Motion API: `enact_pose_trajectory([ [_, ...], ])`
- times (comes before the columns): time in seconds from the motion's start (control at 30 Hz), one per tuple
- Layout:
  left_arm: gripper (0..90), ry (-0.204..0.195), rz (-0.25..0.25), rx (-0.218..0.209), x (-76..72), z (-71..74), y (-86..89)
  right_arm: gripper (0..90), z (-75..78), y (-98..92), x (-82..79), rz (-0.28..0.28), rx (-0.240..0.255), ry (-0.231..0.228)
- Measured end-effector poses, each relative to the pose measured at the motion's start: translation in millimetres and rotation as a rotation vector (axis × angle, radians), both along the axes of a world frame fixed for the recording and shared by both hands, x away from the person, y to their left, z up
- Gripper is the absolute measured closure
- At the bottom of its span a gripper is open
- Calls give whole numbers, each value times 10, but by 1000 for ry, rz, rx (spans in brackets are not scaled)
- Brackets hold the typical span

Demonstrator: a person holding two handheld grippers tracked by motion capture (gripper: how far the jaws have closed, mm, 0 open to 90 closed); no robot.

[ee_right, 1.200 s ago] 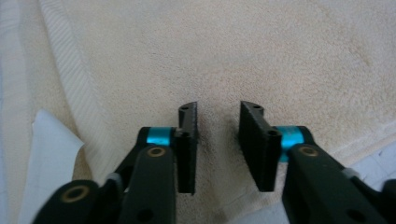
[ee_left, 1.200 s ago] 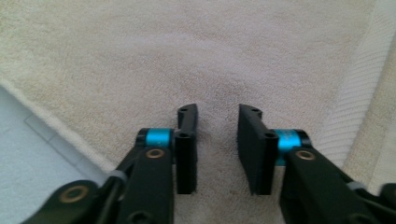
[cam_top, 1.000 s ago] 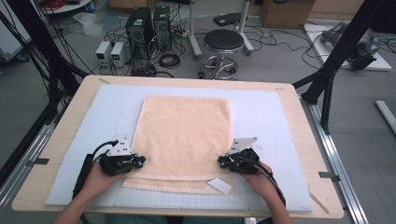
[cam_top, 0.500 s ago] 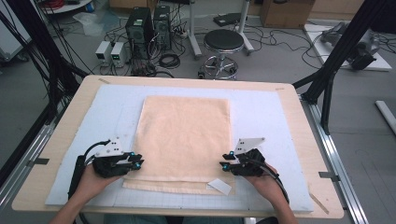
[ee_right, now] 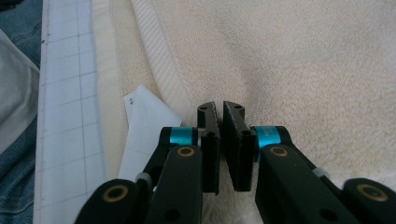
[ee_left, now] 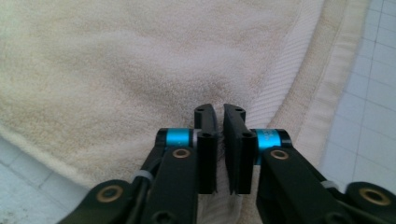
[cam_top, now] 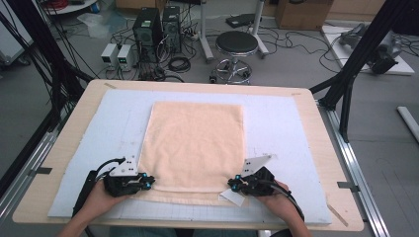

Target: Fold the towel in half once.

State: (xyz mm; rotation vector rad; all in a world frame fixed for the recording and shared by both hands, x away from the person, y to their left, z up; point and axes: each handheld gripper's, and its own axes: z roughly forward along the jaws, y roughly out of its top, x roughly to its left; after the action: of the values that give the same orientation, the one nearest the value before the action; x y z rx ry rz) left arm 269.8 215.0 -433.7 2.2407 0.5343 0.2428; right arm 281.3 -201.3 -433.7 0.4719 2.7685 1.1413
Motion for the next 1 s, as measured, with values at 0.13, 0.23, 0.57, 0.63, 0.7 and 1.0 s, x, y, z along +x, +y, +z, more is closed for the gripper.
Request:
enact_pose_trajectory([
  [0.13, 859, -23, 6, -18, -22, 51, 5, 868, 63, -27, -2, 1, 23, 1],
  [0.23, 859, -29, 19, -65, -44, 122, 57, 868, 152, -76, -32, -9, 61, -14],
  [0.57, 858, -26, -1, -107, -248, 214, 144, 865, 301, -116, -230, 16, 111, -22],
  [0.63, 858, -23, -11, -109, -295, 210, 148, 861, 280, -120, -281, 35, 107, -13],
  [0.7, 843, -14, -32, -110, -316, 202, 143, 822, 257, -121, -322, 38, 99, -1],
  [1.0, 584, -19, 30, -56, -121, 95, 150, 654, 112, -95, -143, -1, 57, 33],
])
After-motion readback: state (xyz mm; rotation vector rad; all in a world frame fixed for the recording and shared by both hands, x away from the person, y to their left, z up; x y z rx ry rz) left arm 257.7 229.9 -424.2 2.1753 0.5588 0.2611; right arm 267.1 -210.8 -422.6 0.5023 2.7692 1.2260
